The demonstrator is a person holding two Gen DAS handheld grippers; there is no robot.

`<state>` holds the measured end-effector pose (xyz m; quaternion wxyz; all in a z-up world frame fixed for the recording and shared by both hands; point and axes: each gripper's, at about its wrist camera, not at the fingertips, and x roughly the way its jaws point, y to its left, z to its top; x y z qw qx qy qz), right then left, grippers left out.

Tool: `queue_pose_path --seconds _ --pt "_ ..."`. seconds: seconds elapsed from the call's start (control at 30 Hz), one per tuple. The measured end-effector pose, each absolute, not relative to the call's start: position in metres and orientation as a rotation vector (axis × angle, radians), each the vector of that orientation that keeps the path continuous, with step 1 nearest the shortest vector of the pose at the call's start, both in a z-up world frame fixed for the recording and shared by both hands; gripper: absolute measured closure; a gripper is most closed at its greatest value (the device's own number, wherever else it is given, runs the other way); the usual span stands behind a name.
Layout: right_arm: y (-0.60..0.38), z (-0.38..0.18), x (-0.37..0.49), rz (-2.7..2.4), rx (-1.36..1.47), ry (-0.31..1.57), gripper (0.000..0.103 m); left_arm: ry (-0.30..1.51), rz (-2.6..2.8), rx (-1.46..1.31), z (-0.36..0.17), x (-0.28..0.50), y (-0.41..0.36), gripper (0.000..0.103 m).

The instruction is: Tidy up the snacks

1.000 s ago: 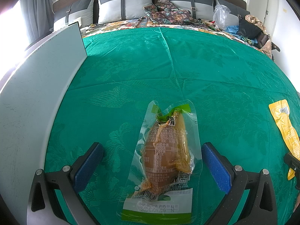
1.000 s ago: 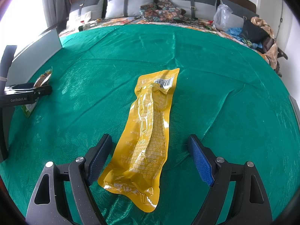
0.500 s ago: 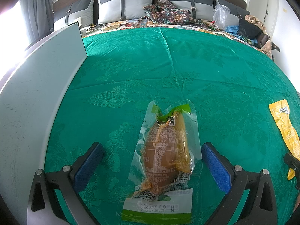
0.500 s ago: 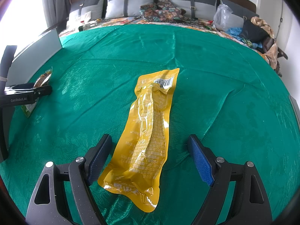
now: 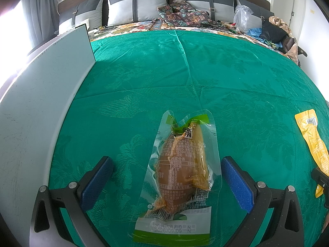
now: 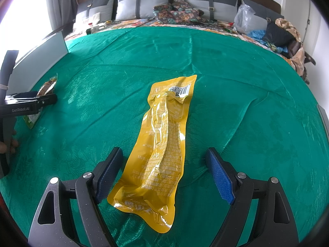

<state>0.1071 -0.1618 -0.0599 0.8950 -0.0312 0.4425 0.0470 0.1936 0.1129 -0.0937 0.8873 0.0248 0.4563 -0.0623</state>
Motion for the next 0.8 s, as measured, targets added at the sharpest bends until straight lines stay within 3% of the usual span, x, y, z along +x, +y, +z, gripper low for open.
queue_pose_path --seconds 0.13,0.37,0.47,0.53,0.57,0.6,0.8 --pt "-0.161 -0.06 0.108 0.098 -0.064 0.917 0.018 0.958 -0.116 0.045 -0.095 0.195 0.11 0.0" --pt "-0.162 -0.06 0.107 0.097 -0.064 0.917 0.018 1.249 -0.127 0.077 -0.09 0.211 0.1 0.0" --pt "-0.161 -0.06 0.105 0.097 -0.065 0.918 0.017 1.273 -0.152 0.097 -0.088 0.211 0.097 0.003" --pt "-0.16 -0.06 0.105 0.099 -0.066 0.921 0.017 1.234 -0.16 0.098 -0.083 0.206 0.096 0.018" --pt "-0.159 -0.06 0.108 0.103 -0.068 0.936 0.016 1.209 -0.167 0.096 -0.079 0.204 0.096 0.038" --pt "-0.158 -0.059 0.111 0.109 -0.07 0.969 0.016 1.194 -0.18 0.091 -0.075 0.201 0.097 0.043" --pt "-0.153 -0.051 0.16 0.143 -0.035 1.245 0.017 1.162 -0.217 -0.019 -0.064 0.184 0.121 0.049"
